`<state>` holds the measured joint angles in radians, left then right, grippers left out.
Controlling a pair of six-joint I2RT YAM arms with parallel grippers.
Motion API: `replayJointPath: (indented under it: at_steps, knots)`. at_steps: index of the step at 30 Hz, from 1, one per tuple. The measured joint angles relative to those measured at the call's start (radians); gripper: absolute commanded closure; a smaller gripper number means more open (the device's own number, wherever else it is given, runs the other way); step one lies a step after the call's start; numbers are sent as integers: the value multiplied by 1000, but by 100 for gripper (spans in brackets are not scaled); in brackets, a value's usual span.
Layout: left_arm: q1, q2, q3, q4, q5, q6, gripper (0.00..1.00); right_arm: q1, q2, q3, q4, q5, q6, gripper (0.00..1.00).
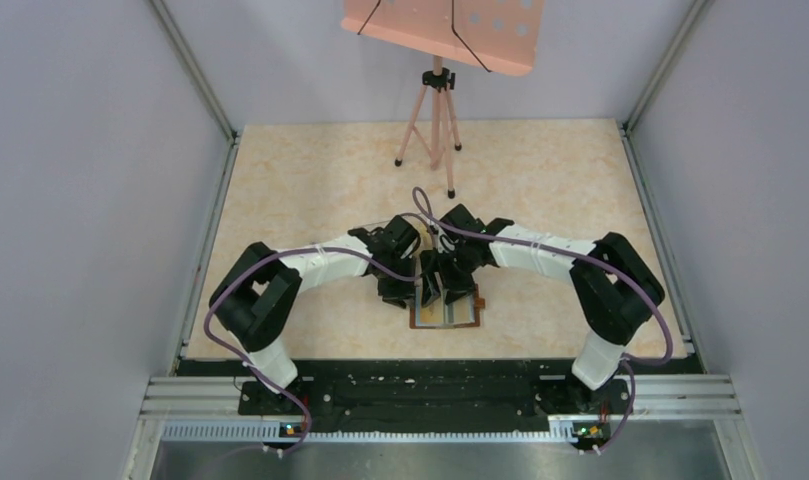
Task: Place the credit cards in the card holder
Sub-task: Insert the credit card into the card holder.
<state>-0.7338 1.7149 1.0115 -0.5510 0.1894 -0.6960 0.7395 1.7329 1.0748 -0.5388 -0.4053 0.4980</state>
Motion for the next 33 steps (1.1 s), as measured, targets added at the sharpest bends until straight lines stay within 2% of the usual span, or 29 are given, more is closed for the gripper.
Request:
replayJointPath:
  at_steps: [4,10,15,21,28,33]
  knots:
    - [0,-19,12,-8,-17,17,60,0,-29,7,-3,3,0,37]
    - [0,-82,14,18,28,13,60,-13,-59,5,1,-5,-5,63]
    - [0,-80,3,97,95,-21,60,-52,-64,-45,45,-21,-7,74]
    - [2,-42,-13,166,148,-59,58,-69,-60,-134,84,-35,-8,84]
    - [3,-4,-13,133,115,-56,57,-69,-46,-179,129,-46,-7,100]
    - [3,-4,-13,110,100,-41,57,-69,-44,-185,150,-48,-7,100]
